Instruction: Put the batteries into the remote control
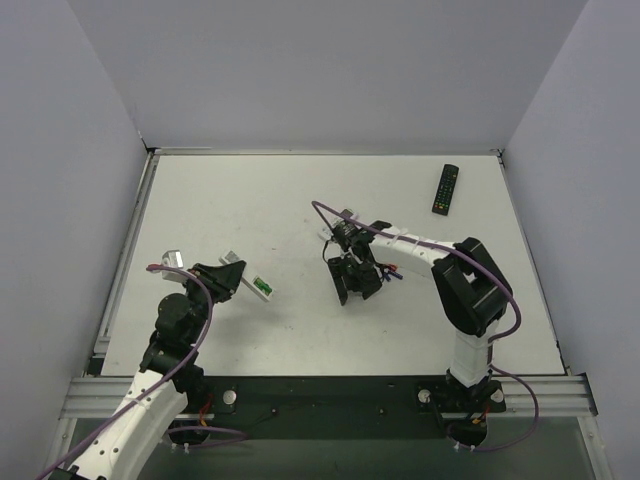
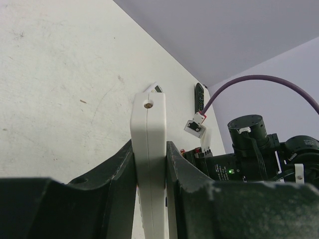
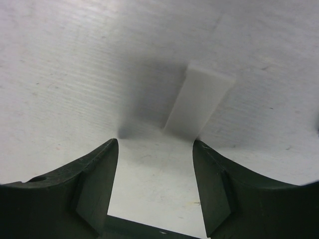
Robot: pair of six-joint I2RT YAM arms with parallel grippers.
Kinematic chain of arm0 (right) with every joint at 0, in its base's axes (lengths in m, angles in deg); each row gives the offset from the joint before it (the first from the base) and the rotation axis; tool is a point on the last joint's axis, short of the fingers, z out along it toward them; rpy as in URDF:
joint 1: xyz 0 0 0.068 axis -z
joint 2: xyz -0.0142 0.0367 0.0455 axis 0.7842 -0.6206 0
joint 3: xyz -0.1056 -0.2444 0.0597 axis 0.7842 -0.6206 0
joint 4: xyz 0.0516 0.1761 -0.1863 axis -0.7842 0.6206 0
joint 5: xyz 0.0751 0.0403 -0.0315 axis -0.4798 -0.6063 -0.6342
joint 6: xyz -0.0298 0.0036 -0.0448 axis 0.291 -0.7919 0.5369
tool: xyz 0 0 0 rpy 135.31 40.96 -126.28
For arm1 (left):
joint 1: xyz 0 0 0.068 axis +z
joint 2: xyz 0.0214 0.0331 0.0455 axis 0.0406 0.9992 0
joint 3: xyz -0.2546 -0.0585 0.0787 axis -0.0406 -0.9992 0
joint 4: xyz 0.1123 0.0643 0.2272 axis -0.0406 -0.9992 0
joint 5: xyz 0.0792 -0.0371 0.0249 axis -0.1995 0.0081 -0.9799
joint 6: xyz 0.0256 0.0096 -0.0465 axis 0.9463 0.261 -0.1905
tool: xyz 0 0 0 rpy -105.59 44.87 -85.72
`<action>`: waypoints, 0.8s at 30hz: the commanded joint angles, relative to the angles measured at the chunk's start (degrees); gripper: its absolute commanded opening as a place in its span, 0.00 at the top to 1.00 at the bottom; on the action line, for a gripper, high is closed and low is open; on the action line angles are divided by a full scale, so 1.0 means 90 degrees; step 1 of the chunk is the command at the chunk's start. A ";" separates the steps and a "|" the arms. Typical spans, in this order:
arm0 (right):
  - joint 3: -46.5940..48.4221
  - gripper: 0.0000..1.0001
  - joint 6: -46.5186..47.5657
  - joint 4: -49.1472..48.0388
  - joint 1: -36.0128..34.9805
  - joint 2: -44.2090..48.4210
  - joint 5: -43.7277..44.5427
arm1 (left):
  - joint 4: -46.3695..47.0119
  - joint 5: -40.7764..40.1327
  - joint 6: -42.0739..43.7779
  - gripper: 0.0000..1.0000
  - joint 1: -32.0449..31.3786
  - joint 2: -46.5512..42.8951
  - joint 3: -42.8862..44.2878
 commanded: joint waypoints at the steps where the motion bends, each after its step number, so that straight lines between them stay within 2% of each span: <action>1: 0.0294 0.43 0.0096 0.0172 -0.0297 -0.0305 -0.0634 | 0.0299 -0.0010 0.0004 1.00 -0.0020 -0.0093 0.0057; 9: 0.1153 0.41 0.0145 -0.0023 -0.0561 -0.0910 -0.0635 | 0.0290 -0.0040 0.0042 1.00 -0.0039 -0.0122 0.0077; 16: 0.1787 0.39 0.0476 -0.0296 -0.0386 -0.1340 -0.0477 | 0.0299 -0.0049 0.0043 1.00 -0.0078 -0.0151 0.0067; 21: 0.2121 0.36 0.1462 -0.0297 -0.0366 -0.1165 -0.1402 | 0.0280 -0.0030 0.0052 1.00 -0.0088 -0.0181 0.0077; 24: 0.2053 0.35 0.2154 -0.0229 -0.0308 -0.0834 -0.1621 | 0.0290 -0.0010 0.0052 1.00 -0.0088 -0.0190 0.0067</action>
